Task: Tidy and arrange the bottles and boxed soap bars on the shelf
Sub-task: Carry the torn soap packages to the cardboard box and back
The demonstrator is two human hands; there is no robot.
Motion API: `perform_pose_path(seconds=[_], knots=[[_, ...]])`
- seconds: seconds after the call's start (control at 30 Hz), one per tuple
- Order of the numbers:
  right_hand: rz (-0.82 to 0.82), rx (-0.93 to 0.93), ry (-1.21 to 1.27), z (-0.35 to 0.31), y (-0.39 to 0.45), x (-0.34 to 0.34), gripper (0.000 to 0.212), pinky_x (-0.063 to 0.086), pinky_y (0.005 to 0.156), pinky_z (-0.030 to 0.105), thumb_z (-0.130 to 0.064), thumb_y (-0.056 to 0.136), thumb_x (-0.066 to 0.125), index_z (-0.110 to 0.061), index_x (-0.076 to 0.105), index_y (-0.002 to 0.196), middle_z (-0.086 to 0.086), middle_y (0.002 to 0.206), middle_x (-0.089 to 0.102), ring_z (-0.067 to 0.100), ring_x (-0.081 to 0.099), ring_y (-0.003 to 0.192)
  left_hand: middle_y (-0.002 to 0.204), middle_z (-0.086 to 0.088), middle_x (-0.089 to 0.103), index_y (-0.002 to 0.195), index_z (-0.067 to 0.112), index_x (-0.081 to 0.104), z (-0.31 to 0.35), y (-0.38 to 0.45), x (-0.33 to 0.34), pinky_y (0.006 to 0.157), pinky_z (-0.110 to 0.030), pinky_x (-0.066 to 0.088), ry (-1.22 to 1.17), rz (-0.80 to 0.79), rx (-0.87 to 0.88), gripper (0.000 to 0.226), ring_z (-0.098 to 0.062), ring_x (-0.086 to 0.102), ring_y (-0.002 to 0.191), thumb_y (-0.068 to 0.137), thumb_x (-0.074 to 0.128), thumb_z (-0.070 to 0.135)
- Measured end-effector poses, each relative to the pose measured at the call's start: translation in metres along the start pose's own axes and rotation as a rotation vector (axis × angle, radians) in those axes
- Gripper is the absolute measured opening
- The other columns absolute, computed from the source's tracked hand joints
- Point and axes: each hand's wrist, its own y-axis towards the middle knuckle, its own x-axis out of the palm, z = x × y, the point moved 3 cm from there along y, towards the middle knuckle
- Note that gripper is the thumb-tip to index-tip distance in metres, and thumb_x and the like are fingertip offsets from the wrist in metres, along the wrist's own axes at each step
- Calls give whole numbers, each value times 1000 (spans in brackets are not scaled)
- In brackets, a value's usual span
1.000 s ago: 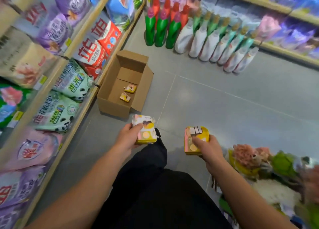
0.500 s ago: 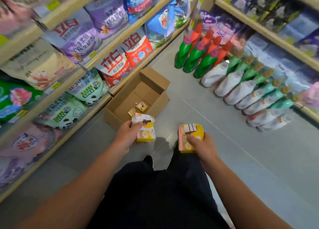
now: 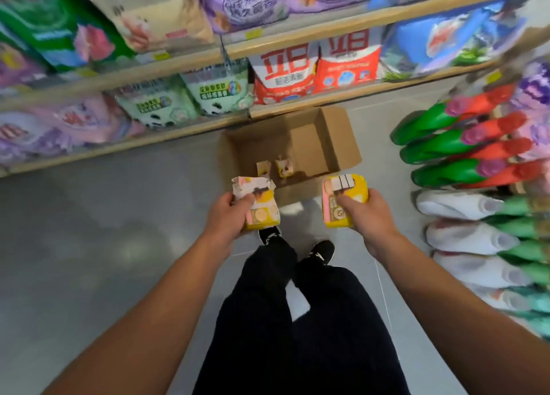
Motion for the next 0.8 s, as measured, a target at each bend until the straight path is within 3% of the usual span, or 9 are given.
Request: perform_pose_path(seconds=[0.23, 0.47, 0.57, 0.67, 0.8], knots=[[-20, -77, -193, 24, 181, 93, 27, 54, 90, 48, -33, 79, 69, -21, 62, 103, 3, 102, 69, 23, 67, 95, 102, -1, 73, 90, 25, 64, -29, 170, 25, 85, -45, 59, 6, 64, 10, 4, -18, 72, 90, 93, 65, 24], [-26, -119, -375, 99, 412, 173, 42, 54, 90, 42, -38, 80, 73, -14, 63, 113, 6, 107, 69, 23, 66, 97, 112, -7, 70, 104, 25, 62, -95, 402, 81, 93, -49, 55, 133, 105, 37, 12, -27, 68, 102, 93, 66, 22], [-73, -139, -500, 128, 494, 204, 49, 52, 83, 33, -38, 83, 73, -13, 59, 122, 5, 115, 67, 22, 63, 99, 119, -5, 68, 120, 19, 61, -128, 487, 100, 93, -44, 56, 232, 51, 23, 28, -23, 67, 104, 93, 66, 25], [-102, -161, -627, 151, 557, 235, 44, 48, 78, 30, -35, 84, 73, -16, 58, 121, 5, 116, 66, 20, 59, 97, 127, -5, 64, 133, 14, 54, -152, 551, 112, 96, -42, 53, 378, -19, 43, 46, -23, 63, 113, 91, 68, 28], [-129, -146, -754, 175, 605, 256, 47, 47, 83, 30, -34, 85, 72, -14, 57, 126, 7, 123, 64, 23, 59, 105, 132, -6, 62, 137, 15, 52, -177, 601, 128, 99, -43, 51, 521, 2, 137, 52, -24, 60, 118, 90, 70, 27]])
